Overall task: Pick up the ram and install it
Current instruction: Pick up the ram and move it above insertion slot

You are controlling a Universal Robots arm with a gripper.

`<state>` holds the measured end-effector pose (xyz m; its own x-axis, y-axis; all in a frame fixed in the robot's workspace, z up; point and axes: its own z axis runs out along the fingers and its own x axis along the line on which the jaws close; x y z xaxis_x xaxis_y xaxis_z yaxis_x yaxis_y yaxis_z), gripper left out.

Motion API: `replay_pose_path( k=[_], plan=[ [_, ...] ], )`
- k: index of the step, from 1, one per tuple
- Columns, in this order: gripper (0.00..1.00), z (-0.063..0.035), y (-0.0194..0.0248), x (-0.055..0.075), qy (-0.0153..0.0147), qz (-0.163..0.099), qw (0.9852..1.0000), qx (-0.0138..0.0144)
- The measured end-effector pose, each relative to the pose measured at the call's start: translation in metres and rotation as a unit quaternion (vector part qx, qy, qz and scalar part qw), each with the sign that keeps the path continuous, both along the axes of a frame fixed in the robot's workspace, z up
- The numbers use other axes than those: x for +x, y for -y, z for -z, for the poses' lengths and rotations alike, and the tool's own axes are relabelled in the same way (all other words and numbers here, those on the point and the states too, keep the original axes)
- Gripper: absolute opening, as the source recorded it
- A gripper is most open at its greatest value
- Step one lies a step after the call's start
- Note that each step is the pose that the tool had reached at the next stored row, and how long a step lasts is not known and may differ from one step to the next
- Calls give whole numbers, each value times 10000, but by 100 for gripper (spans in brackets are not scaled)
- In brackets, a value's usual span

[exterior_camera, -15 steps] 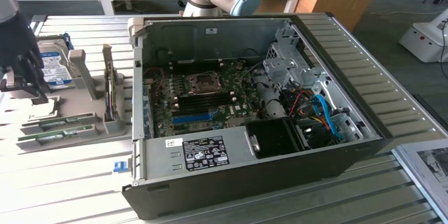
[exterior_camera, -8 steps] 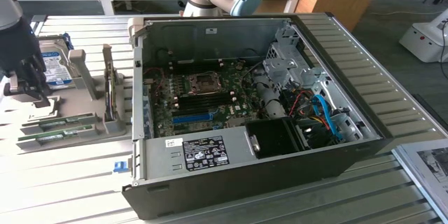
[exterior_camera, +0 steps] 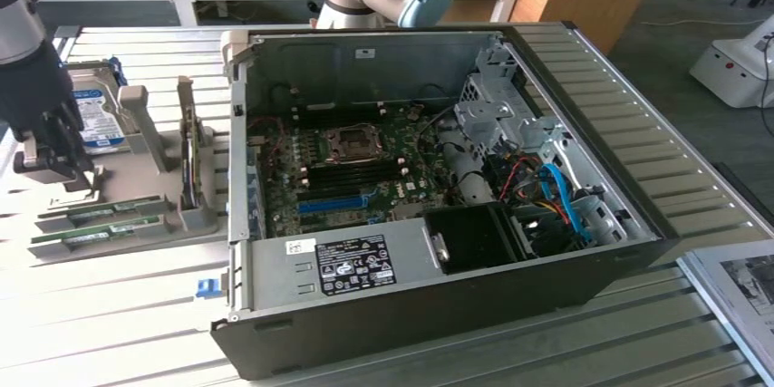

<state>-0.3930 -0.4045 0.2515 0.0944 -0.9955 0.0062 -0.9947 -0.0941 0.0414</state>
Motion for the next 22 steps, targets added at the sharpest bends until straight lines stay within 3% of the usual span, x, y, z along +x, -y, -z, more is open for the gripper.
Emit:
replay_pose_path(
  k=[13, 14, 16, 17, 22],
  plan=[
    [36, 23, 11, 0, 2, 0, 10000, -5],
    [36, 22, 25, 0, 0, 0, 10000, -5],
    [36, 21, 133, 0, 0, 0, 10000, -5],
    [36, 22, 156, 0, 0, 0, 10000, -5],
    [36, 22, 209, 0, 0, 0, 10000, -5]
  ],
)
